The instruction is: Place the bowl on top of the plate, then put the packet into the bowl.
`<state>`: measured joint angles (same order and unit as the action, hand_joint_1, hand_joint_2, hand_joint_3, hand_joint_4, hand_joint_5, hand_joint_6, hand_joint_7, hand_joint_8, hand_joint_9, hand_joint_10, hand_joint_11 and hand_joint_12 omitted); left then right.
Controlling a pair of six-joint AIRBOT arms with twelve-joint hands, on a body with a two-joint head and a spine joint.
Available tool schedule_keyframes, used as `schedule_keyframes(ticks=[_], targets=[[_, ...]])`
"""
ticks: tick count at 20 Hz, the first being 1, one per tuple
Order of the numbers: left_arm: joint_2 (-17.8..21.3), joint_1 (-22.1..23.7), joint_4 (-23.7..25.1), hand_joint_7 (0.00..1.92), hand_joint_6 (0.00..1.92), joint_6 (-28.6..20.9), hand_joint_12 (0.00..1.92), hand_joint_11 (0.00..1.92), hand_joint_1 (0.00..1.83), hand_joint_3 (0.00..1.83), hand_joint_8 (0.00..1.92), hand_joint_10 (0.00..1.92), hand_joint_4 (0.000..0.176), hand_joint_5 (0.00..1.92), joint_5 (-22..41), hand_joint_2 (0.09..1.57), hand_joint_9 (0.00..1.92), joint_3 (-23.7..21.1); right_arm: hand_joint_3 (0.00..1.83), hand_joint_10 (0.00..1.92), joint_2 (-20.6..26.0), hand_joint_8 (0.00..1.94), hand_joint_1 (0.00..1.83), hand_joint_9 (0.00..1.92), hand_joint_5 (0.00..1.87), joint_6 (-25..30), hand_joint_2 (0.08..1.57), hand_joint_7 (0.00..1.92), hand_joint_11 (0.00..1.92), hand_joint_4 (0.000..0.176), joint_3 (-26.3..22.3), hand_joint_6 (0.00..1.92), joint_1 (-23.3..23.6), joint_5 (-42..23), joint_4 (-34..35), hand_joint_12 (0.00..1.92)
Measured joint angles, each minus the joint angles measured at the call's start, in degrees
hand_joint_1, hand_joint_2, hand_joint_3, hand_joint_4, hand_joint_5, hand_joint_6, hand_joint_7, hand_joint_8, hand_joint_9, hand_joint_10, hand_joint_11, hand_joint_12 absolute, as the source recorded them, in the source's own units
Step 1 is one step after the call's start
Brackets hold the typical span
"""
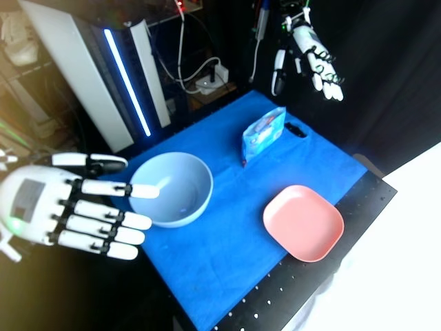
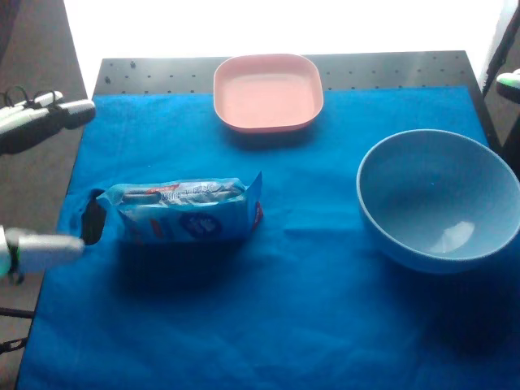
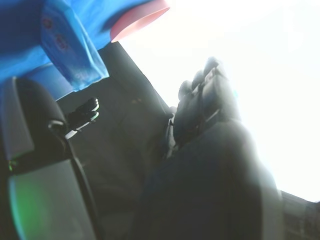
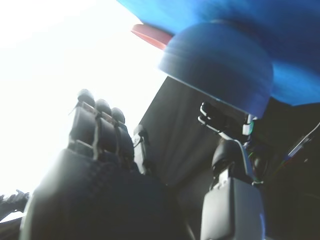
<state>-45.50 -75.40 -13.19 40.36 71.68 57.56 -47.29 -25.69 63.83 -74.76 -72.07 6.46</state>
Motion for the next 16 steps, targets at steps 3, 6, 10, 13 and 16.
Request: schedule_keyframes(ticks=[3,6,10,13,16], targets=[[0.0,0.1,0.1,0.07,0.00,0.0,0.00,0.00,0.04,0.03,0.00,0.00,0.155,0.18,0.0,1.10,0.03,0.0,0.00,0.00,0.0,0.00,0.58,0.07,0.03,0.0,0.90,0.06,0.01,0.038,0.0,0.00,0.7,0.0,-1.2,0.23],[-0.1,0.1,0.2,0.05,0.00,0.0,0.00,0.00,0.07,0.01,0.00,0.01,0.175,0.17,-0.3,1.09,0.02,0.2,0.00,0.01,0.0,0.00,0.58,0.05,0.00,0.0,0.84,0.04,0.02,0.106,0.0,0.00,3.3,0.3,-4.8,0.01],[-0.1,0.1,0.3,0.05,0.00,0.0,0.00,0.00,0.12,0.00,0.00,0.01,0.176,0.16,-0.8,1.10,0.02,0.2,0.00,0.00,0.0,0.00,0.49,0.01,0.00,0.0,0.79,0.01,0.00,0.168,-0.3,0.00,5.9,-0.1,-9.7,0.00],[-0.1,0.1,0.5,0.03,0.00,-0.1,0.00,0.00,0.14,0.00,0.00,0.00,0.176,0.15,-0.9,1.07,0.00,0.2,0.00,0.00,0.0,0.00,0.62,0.00,0.00,0.0,0.78,0.00,0.02,0.174,-0.7,0.00,9.5,3.6,-14.9,0.01],[-0.1,0.1,0.7,0.02,0.00,-0.2,0.00,0.00,0.18,0.00,0.00,0.00,0.176,0.12,-1.0,1.08,0.00,0.2,0.01,0.00,0.0,0.00,0.55,0.00,0.00,0.1,0.84,0.00,0.00,0.176,-1.2,0.00,11.9,8.8,-21.5,0.00]])
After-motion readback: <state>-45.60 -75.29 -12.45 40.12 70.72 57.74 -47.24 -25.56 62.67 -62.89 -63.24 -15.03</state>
